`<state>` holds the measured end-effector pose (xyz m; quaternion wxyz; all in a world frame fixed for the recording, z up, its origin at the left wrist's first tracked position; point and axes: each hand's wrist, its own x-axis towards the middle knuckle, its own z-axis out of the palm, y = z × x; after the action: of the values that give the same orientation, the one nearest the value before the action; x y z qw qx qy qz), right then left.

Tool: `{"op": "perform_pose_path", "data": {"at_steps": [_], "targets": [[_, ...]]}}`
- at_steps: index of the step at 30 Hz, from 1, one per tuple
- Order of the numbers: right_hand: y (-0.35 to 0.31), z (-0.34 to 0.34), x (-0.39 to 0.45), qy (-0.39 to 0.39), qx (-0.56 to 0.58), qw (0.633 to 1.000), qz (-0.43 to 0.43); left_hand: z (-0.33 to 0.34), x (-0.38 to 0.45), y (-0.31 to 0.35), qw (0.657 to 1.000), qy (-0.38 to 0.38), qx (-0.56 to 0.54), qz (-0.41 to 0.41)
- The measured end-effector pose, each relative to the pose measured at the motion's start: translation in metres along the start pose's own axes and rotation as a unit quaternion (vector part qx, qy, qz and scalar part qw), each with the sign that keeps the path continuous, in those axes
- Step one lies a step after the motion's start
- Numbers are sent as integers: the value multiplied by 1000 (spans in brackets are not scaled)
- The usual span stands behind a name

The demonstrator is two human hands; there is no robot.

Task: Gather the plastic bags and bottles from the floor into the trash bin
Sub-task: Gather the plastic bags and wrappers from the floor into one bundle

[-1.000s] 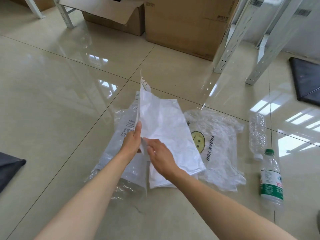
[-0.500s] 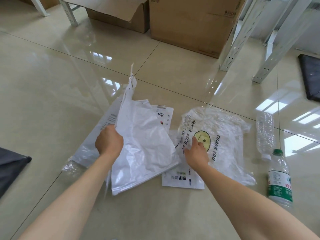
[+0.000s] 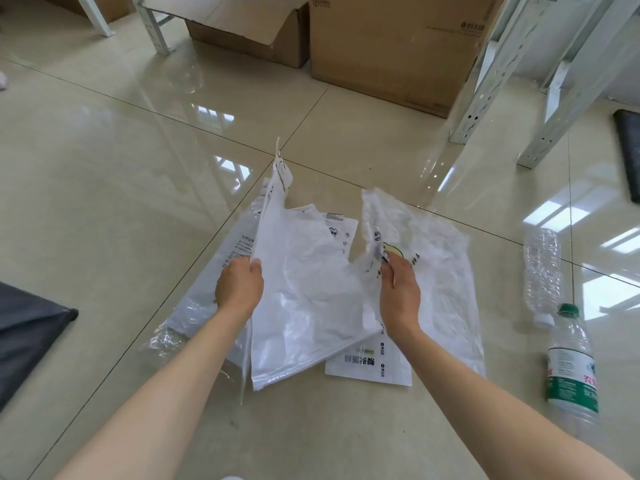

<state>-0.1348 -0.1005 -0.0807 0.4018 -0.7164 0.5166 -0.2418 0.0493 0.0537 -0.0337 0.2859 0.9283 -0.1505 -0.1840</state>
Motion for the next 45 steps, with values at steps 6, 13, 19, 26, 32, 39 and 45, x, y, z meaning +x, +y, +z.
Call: {"op": "perform_pose_path", "data": {"at_steps": [6,13,19,26,32,39,45], "targets": [[-59,35,-21,-272,22,958,-91,0,-1,9,993,-39,-115,1],[-76,69,-42,-349,-102,913,-186,-18,6,10,974,-42,-223,-15],[-45,62,-45,-231,-192,944,-135,-25,9,-4,996,65,-47,-44],[9,47,-55,-203,-246,946,54,-46,16,1,979,143,141,41],[12,50,-53,-36,-189,973,129,-55,22,-13,973,156,167,28],[31,47,-53,-192,-374,907,17,-60,24,-24,977,159,145,3],[21,49,-32,-85,-270,956,83,-51,22,-24,980,141,142,12]]}}
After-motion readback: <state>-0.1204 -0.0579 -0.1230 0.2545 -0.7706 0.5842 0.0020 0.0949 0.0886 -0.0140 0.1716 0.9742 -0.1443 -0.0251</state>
